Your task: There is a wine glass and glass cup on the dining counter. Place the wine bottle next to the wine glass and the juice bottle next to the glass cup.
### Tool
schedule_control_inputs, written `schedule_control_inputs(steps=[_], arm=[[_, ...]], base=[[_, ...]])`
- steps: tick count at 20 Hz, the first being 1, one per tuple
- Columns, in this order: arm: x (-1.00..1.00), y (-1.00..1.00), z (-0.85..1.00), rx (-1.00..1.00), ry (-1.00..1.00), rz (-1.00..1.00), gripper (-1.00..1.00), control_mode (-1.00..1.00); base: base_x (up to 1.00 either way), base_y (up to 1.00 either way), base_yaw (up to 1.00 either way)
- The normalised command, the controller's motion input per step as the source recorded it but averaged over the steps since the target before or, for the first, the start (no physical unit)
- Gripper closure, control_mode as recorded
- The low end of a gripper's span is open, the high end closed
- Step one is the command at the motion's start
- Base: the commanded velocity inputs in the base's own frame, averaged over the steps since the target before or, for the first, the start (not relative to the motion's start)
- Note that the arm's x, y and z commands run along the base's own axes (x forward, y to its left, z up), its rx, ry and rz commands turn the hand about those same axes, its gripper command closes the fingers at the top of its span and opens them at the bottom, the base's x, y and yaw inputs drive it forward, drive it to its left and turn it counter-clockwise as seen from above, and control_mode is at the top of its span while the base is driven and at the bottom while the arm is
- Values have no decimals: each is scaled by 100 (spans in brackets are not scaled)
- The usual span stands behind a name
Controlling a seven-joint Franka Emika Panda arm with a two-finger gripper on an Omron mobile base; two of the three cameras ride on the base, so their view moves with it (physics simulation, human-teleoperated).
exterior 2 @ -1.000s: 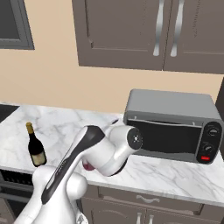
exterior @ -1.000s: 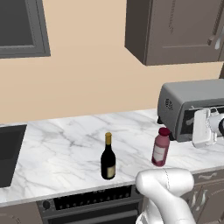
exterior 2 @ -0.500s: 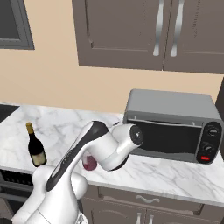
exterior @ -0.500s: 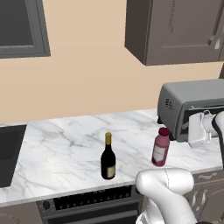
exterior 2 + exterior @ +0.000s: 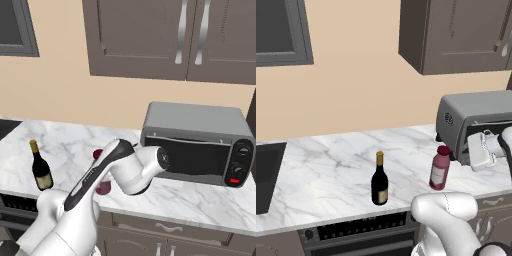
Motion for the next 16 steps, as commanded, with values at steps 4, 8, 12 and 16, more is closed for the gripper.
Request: schedule_control_inputs(steps=[4, 8, 12, 16], arm=[[19, 8, -17, 0, 0, 3, -100, -100], [27, 0, -5, 0, 2, 0, -100, -100], [18, 0, -1, 0, 0, 0, -100, -100], [10, 0, -1, 0, 0, 0, -100, -100]], base=[[0, 0, 0], [0, 0, 0], [0, 0, 0], [0, 0, 0]])
